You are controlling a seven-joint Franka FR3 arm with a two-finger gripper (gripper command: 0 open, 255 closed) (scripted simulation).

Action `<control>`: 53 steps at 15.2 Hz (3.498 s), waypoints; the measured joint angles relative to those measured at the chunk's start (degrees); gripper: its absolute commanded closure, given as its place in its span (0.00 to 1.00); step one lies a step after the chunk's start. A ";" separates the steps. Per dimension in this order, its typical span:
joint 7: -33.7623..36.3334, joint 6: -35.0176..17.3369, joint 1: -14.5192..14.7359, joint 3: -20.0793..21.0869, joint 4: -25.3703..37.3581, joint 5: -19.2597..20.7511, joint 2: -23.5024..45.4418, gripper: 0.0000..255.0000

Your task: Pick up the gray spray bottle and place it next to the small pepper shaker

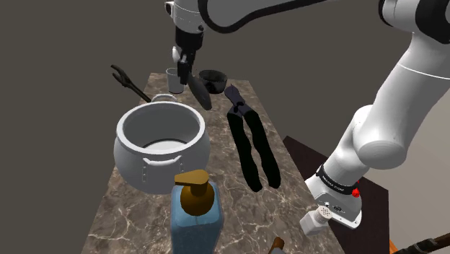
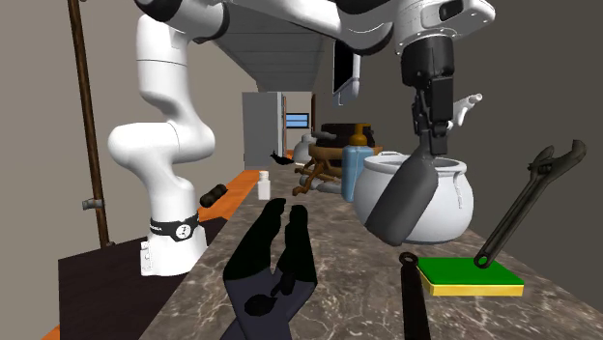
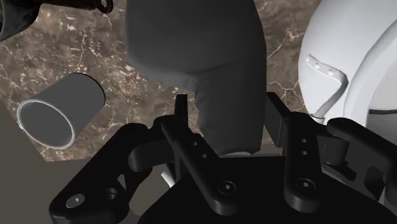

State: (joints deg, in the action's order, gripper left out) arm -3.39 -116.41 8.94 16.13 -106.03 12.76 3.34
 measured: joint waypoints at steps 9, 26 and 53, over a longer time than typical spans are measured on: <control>4.71 -1.01 3.44 2.98 -16.52 -4.49 -15.42 1.00; 17.31 5.36 15.10 12.01 -33.11 -15.66 -37.64 1.00; 23.65 -17.27 13.51 18.55 -47.30 -14.30 -28.67 1.00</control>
State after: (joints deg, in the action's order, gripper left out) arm 20.26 -133.68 22.45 34.68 -153.33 -1.53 -25.33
